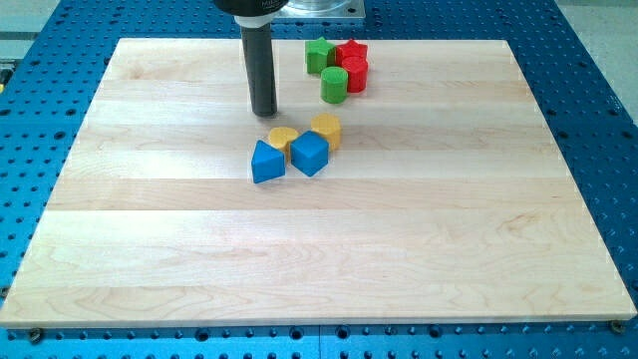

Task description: Push both the stars to the left

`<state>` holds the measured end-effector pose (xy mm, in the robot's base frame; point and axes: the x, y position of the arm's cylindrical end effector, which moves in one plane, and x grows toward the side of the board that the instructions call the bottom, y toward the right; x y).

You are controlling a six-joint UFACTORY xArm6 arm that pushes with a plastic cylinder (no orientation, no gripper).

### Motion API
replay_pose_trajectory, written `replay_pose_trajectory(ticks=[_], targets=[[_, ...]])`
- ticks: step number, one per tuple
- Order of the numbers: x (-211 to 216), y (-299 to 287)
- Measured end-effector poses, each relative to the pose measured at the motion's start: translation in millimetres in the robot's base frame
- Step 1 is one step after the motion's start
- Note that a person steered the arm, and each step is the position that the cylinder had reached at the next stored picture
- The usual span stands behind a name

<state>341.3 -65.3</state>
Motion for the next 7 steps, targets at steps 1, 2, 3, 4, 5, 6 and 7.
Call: replay_pose_trajectory(ticks=[1,2,3,4,5,6,7], targets=[[4.2,36.5],[4.7,76.9],[4.8,99.3],[8.0,116.6],[15.3,130.6],[8.7,168.4],[-22.8,188.6]])
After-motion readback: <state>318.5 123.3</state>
